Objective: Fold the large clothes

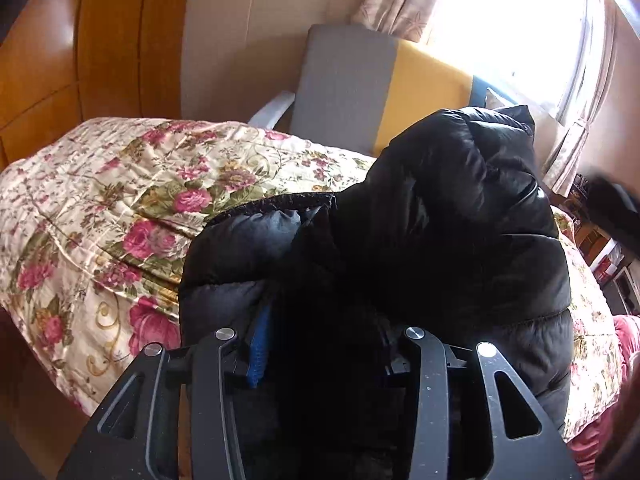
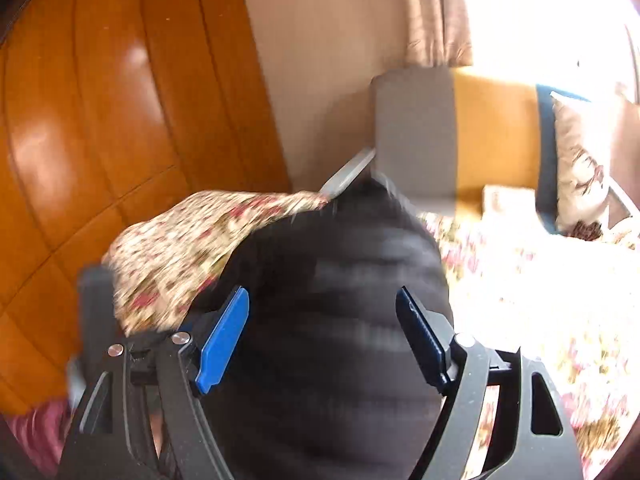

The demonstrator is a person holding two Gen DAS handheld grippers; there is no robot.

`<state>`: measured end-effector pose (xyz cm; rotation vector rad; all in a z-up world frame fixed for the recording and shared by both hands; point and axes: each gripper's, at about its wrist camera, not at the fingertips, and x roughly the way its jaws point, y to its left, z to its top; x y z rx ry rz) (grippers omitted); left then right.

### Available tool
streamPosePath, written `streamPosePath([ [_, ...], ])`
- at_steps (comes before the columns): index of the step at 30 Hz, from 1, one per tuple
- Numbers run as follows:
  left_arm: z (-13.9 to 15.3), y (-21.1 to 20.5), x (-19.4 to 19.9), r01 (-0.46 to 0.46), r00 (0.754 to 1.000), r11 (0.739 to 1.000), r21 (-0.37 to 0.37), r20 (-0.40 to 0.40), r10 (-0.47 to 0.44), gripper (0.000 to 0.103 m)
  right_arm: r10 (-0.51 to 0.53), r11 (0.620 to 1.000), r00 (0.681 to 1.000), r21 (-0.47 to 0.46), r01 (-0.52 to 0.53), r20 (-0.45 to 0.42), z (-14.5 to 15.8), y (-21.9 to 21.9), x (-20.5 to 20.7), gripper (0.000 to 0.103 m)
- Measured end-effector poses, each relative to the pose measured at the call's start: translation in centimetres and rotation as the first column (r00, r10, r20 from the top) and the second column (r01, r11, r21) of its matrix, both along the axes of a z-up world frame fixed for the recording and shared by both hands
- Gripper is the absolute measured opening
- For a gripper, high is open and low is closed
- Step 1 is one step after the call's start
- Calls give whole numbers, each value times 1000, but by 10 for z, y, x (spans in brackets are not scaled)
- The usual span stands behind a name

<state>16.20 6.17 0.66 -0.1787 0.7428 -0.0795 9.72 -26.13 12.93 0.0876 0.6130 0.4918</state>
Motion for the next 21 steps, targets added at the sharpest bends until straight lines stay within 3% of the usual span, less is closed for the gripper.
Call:
streamPosePath([
  [4,-2,-1,1,-12,1000,1000,17,20,12,43,-27,996,999,-87,25,-23,-10,37,44,73],
  [9,-10,0,4,-23,1000,1000,15,22,22,43,-74,971,993,-235,52,-87,-54,79,92,75],
  [13,-13,-4,8,-27,999,999,34,32,26,43,-107,963,978,-262,58,-178,-101,80,124,76],
  [18,-15,-4,10,-36,999,998,45,27,35,43,-115,959,973,-277,57,-200,-113,77,123,78],
  [21,-14,-1,9,-64,998,997,53,23,63,53,-117,956,975,-289,58,-190,-114,80,122,78],
])
